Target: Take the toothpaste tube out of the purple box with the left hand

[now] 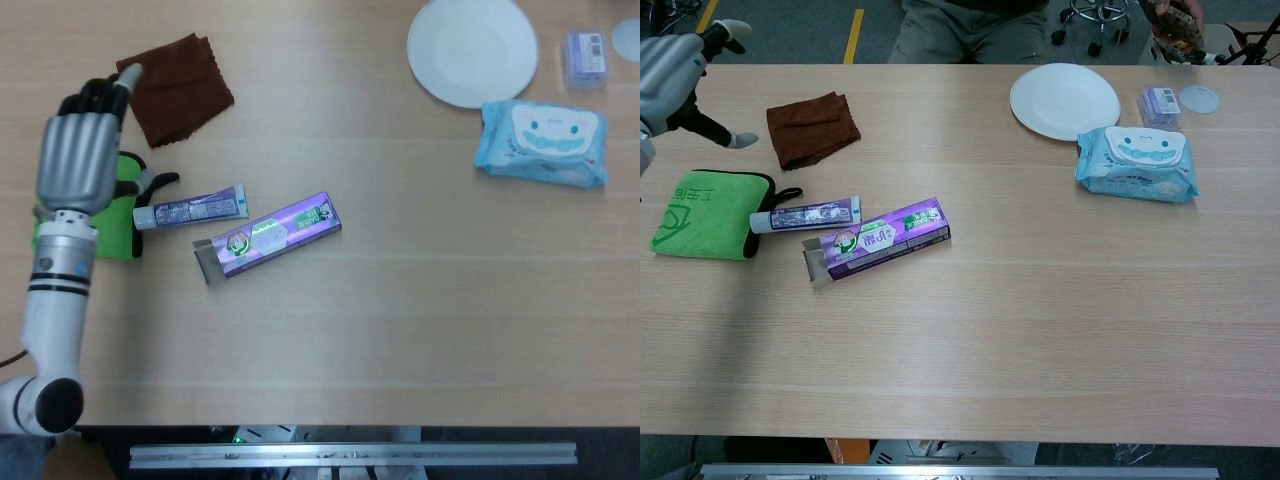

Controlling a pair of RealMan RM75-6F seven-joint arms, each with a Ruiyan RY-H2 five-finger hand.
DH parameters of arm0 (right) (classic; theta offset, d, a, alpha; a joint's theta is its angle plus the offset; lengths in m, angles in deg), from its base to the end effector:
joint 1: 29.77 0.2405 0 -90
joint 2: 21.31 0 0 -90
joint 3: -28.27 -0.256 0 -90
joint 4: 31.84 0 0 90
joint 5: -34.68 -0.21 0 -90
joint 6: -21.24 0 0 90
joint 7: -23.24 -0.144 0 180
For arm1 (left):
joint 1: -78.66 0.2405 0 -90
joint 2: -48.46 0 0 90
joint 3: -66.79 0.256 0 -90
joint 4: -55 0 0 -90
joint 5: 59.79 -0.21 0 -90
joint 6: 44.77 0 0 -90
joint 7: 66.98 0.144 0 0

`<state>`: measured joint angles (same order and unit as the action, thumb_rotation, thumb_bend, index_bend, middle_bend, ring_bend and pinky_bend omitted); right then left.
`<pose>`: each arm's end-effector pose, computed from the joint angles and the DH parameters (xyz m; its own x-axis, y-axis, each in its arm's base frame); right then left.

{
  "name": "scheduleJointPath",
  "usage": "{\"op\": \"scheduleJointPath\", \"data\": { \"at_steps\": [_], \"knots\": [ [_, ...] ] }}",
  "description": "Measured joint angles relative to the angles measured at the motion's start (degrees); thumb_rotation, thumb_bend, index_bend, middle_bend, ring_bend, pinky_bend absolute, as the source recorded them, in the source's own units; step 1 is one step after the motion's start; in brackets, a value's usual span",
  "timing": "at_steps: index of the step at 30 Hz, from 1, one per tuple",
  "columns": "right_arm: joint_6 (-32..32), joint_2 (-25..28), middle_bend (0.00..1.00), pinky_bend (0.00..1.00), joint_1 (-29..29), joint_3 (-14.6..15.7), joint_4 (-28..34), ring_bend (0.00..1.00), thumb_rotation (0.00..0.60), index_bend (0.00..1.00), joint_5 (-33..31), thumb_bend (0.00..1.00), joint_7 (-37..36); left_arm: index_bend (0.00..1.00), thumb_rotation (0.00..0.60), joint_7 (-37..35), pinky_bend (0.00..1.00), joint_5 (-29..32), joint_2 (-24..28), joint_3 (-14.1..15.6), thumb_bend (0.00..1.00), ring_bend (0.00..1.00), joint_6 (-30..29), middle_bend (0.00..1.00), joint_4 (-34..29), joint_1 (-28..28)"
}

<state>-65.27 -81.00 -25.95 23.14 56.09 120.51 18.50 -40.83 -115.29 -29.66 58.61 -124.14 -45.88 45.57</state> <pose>-0.3285 -0.1846 0.2024 0.4565 0.0654 0.8873 -0.8896 0.0138 0.4566 -0.1949 0.3069 0.0768 0.3838 0.0502 0.9220 0.9233 -0.0331 -0.3826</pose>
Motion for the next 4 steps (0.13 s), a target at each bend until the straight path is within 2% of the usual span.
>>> {"op": "scheduleJointPath", "data": {
  "at_steps": [4],
  "knots": [
    [0.1,0.1,0.39,0.43,0.1,0.0,0.3,0.41,0.6,0.38,0.1,0.18,0.4,0.11,0.6,-6.4,0.25,-6.1,3.6,2.4,0.15,0.15,-3.8,0.2,0.7,5.6]
  ]
}}
